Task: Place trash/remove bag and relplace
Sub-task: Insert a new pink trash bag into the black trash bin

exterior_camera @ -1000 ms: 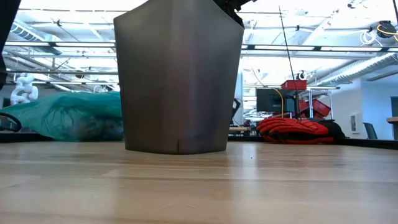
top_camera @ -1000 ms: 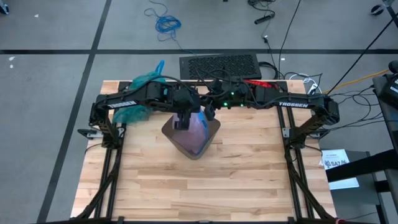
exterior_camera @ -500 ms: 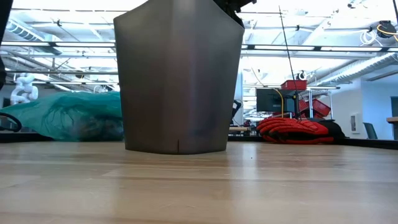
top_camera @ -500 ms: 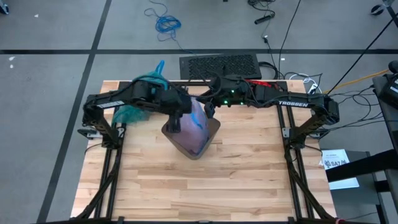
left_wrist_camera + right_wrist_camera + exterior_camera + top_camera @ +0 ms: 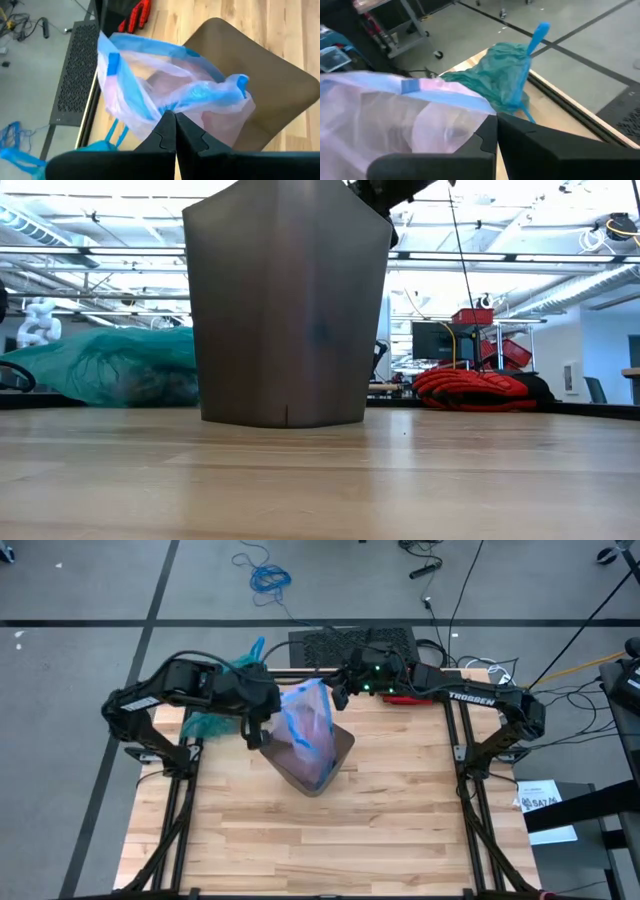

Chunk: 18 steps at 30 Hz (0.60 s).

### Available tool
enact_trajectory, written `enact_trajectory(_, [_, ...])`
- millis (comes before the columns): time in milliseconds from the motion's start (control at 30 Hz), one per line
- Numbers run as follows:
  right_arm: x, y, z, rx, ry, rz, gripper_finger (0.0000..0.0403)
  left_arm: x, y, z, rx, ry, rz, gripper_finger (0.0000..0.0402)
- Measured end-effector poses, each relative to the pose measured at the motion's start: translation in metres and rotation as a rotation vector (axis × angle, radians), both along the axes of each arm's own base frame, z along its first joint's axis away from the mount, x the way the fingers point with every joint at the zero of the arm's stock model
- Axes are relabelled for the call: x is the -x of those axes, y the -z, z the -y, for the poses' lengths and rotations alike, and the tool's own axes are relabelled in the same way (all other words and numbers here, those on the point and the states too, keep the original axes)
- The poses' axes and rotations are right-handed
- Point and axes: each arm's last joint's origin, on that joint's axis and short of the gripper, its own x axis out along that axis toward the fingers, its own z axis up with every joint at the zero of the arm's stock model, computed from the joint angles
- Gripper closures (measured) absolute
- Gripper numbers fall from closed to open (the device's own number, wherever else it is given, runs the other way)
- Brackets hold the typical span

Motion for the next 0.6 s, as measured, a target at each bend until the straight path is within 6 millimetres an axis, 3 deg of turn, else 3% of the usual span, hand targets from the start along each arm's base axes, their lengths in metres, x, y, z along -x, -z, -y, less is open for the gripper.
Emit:
enact_trajectory(100, [0.007,-0.006,0.003,0.007,-0.046,0.02,0.0398,0.007,-0.004,-0.001,-0.01,-0.018,0.018,0.0401])
enact_trajectory(233, [0.022,-0.027,-0.01,0.033,-0.12,0.073,0.0366,0.013,-0.007,-0.001,-0.02,-0.026,0.025,0.0401])
enact_trajectory(433, [0.037,-0.043,-0.054,0.125,-0.298,0.064,0.0281,0.018,-0.005,-0.002,-0.045,-0.045,-0.013,0.0401])
enact_trajectory(600, [0.031,-0.033,-0.095,0.124,-0.396,-0.016,0.0218,0.02,-0.004,-0.004,-0.063,-0.065,-0.036,0.0401])
